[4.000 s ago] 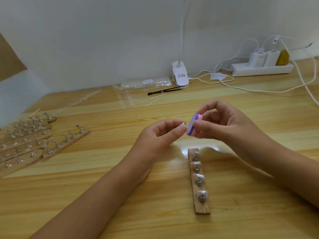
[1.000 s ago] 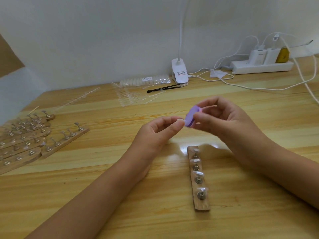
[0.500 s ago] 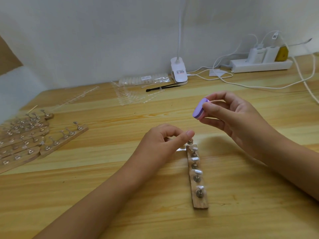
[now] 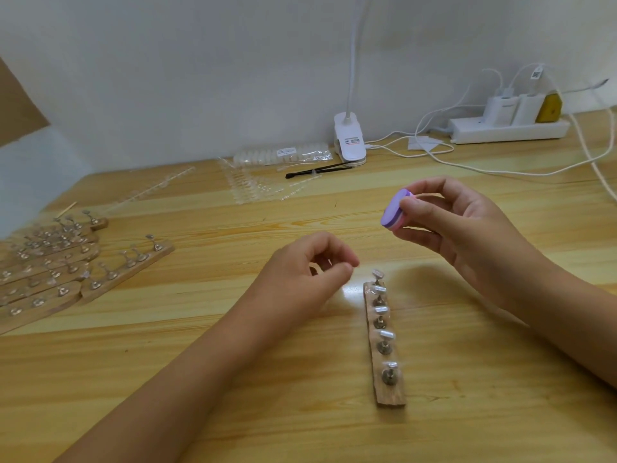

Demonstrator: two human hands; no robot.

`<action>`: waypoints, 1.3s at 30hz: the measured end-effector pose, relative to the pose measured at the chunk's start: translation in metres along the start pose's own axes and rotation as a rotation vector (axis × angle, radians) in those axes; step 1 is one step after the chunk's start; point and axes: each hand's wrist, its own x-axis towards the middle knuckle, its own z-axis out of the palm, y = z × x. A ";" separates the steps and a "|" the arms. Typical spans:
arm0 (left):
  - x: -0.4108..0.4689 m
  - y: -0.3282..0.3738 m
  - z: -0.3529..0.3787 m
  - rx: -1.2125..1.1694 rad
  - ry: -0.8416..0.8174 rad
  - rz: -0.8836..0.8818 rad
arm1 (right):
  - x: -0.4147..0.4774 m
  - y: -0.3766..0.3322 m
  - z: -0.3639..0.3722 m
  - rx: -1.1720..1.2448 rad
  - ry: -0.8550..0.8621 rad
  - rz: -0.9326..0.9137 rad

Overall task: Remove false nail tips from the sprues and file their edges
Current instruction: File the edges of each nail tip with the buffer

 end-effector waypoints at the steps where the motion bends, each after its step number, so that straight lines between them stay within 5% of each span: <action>1: 0.000 -0.001 -0.002 0.026 -0.044 -0.003 | 0.000 0.000 0.000 -0.003 0.000 0.001; 5: -0.002 -0.002 0.003 0.038 -0.204 -0.019 | 0.000 0.000 -0.001 -0.023 -0.003 0.012; 21: 0.000 0.004 0.004 -0.037 -0.189 -0.100 | 0.001 0.004 -0.003 -0.021 -0.137 0.118; 28: 0.005 0.001 0.001 -0.505 0.153 -0.109 | 0.002 0.003 -0.002 0.059 -0.124 0.158; 39: 0.005 -0.001 0.007 -0.534 0.062 -0.051 | 0.000 0.000 0.000 0.085 -0.215 0.190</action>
